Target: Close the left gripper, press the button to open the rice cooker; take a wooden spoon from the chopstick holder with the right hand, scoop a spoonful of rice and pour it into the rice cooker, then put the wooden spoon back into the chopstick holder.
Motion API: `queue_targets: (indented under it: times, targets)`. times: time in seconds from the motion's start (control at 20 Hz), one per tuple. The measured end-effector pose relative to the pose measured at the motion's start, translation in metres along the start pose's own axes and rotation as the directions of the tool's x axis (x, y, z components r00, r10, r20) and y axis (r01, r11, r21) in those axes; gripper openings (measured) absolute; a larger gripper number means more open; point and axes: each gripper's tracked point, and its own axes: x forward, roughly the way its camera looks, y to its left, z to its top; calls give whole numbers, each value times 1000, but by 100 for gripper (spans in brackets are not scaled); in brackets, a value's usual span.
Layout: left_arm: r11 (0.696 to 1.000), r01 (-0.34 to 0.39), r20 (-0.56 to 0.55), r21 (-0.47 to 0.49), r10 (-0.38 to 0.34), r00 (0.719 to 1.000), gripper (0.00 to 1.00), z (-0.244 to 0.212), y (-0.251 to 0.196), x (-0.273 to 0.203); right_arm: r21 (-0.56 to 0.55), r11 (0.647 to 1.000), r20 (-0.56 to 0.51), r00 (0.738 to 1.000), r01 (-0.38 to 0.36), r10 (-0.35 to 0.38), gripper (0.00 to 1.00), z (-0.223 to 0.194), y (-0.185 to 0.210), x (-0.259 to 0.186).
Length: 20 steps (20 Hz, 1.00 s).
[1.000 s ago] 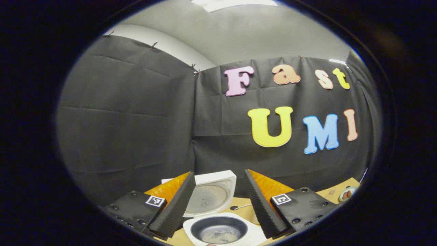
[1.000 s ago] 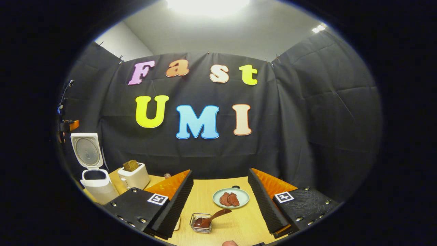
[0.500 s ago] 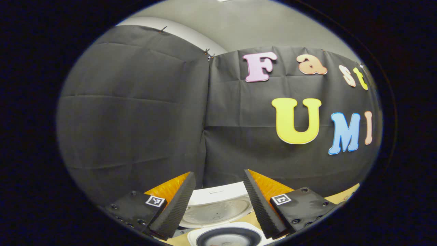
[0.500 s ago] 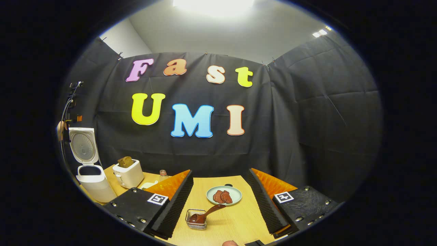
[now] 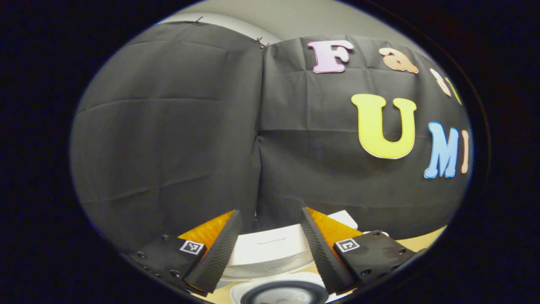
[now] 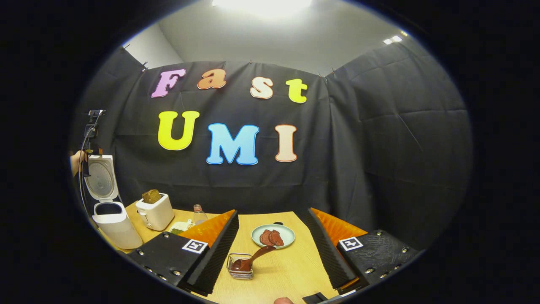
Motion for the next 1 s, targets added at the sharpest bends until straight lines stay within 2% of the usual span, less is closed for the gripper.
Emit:
queue_targets:
  times: [0.35,1.0]
  targets:
    - [1000,-8,-13,0,8,1000,99,-4,-4,-11,7,998,2,998,-58,58,97,0,2,4]
    - [999,20,-62,39,-18,998,100,-54,-42,-98,8,991,28,991,-132,132,98,11,-31,24]
